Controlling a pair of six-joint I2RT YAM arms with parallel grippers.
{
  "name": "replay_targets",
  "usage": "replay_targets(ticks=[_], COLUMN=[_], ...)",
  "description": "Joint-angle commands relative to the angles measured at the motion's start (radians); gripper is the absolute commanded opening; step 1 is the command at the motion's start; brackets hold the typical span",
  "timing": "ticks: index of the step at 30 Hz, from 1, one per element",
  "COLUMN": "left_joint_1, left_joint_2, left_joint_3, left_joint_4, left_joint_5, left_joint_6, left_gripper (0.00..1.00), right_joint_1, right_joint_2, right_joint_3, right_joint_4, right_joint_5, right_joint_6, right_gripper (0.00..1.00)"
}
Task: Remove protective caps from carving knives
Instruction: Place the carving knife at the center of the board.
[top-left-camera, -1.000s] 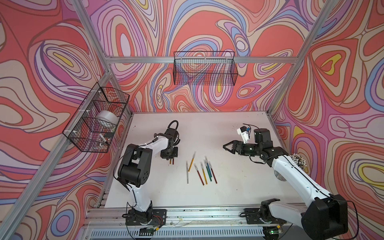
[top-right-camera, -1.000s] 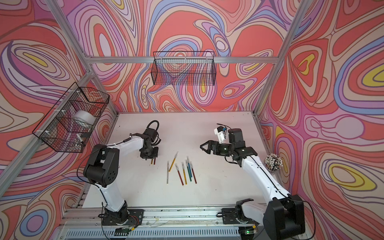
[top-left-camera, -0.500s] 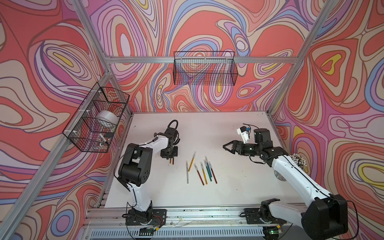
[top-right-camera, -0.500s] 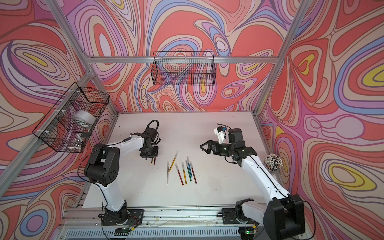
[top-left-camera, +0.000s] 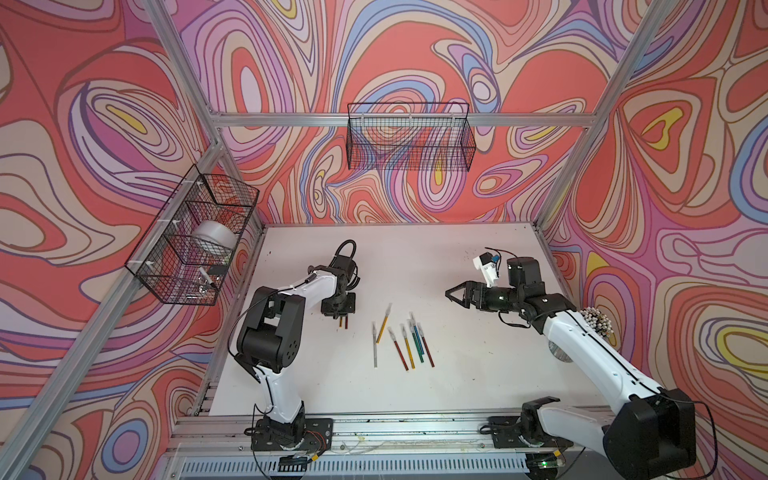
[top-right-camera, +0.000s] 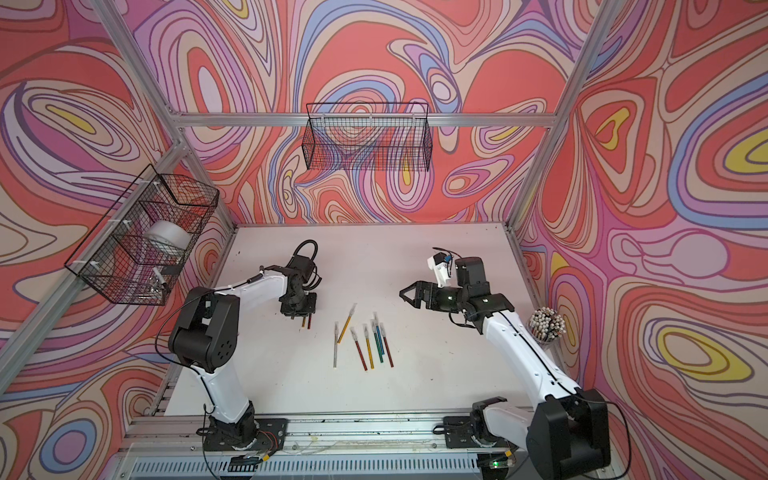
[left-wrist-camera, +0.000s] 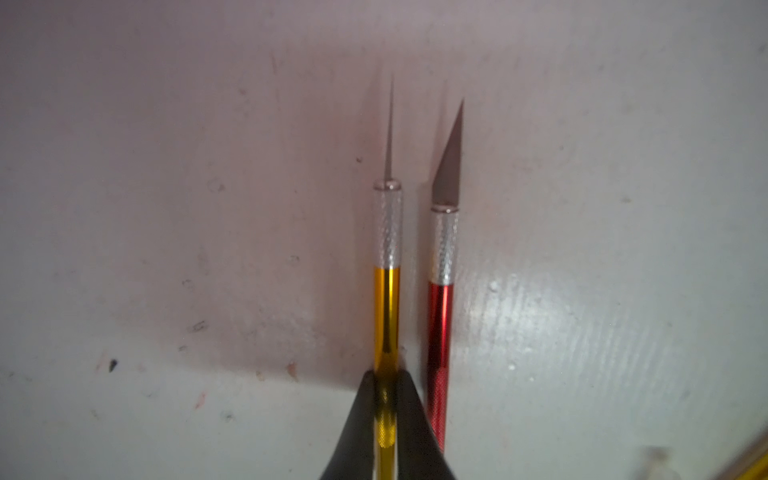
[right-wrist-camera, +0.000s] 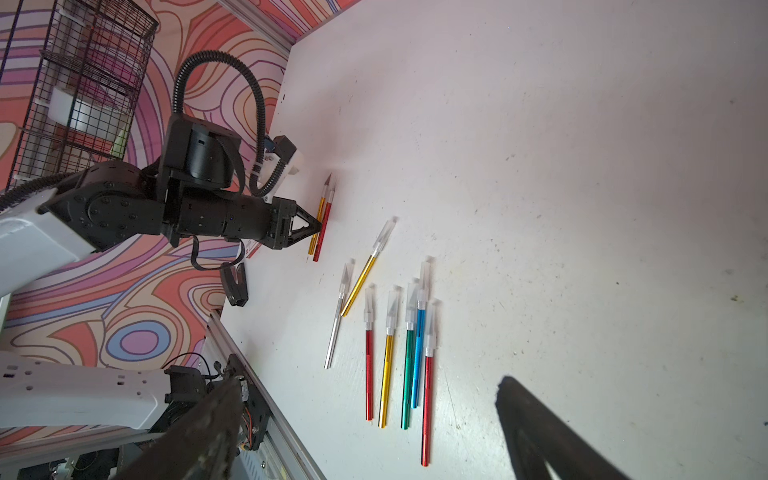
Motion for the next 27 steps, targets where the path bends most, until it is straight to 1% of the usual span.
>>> replay_targets(ticks=[1, 11, 20, 25, 27], left_joint_1=[0.006, 0.007, 0.007, 0.007, 0.006], left_joint_2=[-0.013, -0.025, -0.039, -0.105, -0.144], left_joint_3=[-0.012, -0.020, -0.021, -0.032, -0.039], left_joint_4=[-0.029, -0.035, -0.044, -0.063, -0.080], left_joint_5=[-0.005, -0.001, -0.009, -0.007, 0.012], left_joint_6=[-0.012, -0.013, -0.019, -0.042, -0.057], left_gripper=[0.13, 0.16, 0.16, 0.17, 0.18], right_joint_1=[0.004, 0.006, 0.008, 0.010, 0.009], right_joint_2=[-0.011, -0.012, -0.014, -0.025, -0.030], right_joint_3=[-0.014, -0.015, -0.015, -0.017, -0.018], right_joint_4=[0.017, 0.018, 0.019, 0.015, 0.016], right_joint_5=[0.006, 0.006, 0.005, 0.019, 0.024], right_joint_6=[-0.010, -0.010, -0.011, -0.008, -0.002], right_gripper=[0.97, 0.97, 0.97, 0.97, 0.97])
